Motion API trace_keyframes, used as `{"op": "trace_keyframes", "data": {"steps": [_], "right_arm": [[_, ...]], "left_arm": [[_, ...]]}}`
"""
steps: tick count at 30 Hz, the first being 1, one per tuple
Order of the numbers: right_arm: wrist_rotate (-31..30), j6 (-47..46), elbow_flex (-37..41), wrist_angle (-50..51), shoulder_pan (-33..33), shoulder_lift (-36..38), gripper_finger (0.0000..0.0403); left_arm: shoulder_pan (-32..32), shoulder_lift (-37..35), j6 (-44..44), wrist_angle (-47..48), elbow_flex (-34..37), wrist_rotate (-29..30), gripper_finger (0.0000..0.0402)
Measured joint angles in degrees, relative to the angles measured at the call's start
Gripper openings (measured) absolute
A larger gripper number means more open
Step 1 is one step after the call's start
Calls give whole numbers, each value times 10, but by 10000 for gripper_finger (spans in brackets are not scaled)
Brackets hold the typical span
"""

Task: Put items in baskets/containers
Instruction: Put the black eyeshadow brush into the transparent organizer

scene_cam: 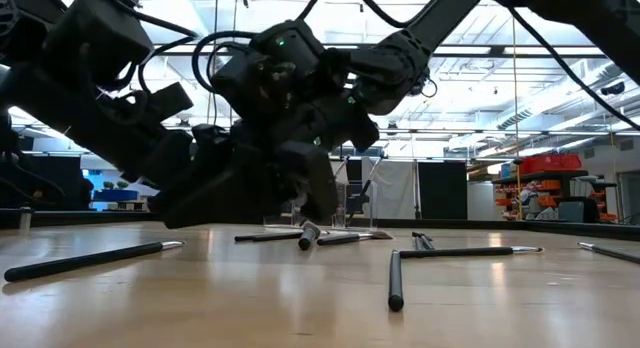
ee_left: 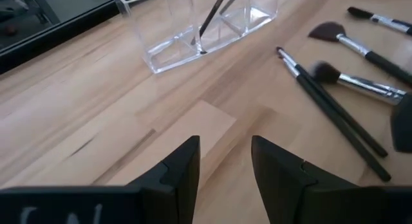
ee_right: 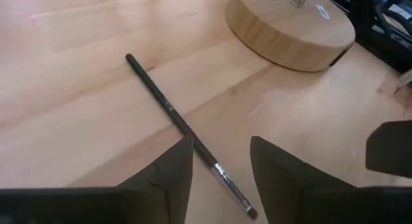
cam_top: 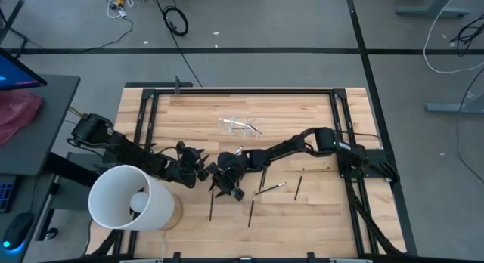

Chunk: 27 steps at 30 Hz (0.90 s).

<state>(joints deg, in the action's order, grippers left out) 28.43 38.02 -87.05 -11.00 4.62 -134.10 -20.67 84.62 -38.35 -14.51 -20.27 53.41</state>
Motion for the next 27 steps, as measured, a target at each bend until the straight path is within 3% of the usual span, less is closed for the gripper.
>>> {"op": "trace_keyframes", "data": {"steps": [4,9,14,20,27], "right_arm": [[35,28,0,0,-5,0,148],[36,43,0,-17,-4,-25,146],[32,0,0,-51,-13,-39,146],[37,-17,-3,-11,-26,-40,142],[40,11,-3,30,-27,-38,71]], "left_arm": [[0,0,0,3,0,2,144],[0,0,2,4,0,2,144],[0,0,0,2,0,2,144],[0,0,1,3,0,2,144],[0,0,1,3,0,-1,144]]}}
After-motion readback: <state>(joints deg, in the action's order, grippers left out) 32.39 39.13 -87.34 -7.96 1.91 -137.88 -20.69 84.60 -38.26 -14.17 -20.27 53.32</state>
